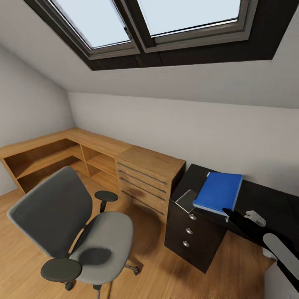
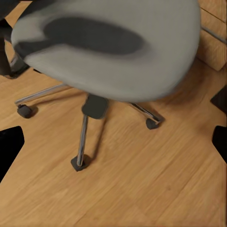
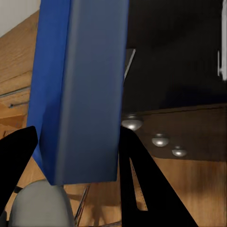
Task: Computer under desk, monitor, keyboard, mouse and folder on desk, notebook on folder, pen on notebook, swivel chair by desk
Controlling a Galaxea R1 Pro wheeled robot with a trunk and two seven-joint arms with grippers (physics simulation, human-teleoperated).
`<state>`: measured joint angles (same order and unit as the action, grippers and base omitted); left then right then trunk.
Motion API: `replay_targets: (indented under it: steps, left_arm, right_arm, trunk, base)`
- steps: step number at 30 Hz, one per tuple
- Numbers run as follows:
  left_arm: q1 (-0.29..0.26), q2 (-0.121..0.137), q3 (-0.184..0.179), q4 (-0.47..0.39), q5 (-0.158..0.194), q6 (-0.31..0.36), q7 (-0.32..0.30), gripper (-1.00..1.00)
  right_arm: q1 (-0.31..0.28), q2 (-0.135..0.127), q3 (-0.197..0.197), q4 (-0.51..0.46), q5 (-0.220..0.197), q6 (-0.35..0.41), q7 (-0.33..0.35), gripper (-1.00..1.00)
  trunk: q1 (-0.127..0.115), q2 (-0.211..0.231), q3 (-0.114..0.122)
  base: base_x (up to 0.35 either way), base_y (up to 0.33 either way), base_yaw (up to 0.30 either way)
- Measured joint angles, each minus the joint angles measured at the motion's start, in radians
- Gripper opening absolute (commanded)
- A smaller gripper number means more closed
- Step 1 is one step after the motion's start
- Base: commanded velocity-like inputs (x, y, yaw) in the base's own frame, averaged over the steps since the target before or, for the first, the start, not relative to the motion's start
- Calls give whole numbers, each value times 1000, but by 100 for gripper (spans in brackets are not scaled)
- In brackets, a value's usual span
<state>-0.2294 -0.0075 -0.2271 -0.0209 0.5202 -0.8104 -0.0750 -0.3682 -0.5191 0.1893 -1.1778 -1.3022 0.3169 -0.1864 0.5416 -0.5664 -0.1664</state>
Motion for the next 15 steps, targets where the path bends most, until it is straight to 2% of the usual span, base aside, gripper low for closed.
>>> replay_targets:
  steps: [7, 10, 15]
  left_arm:
    - [0, 4, 0, 0, 0, 0, 1, 100]
    - [0, 4, -1, 0, -1, 0, 0, 100]
    - [0, 4, -1, 0, -1, 1, 0, 100]
  right_arm:
    - [0, 0, -4, 7, 0, -1, 0, -100]
    - [0, 0, -21, 11, 0, 0, 0, -100]
    - [0, 1, -27, 23, 0, -1, 0, -100]
  trunk:
    - [0, 0, 0]
    - [0, 0, 0]
    - [0, 0, 0]
  base:
    - [0, 0, -288]
    - [0, 0, -288]
    - [0, 0, -288]
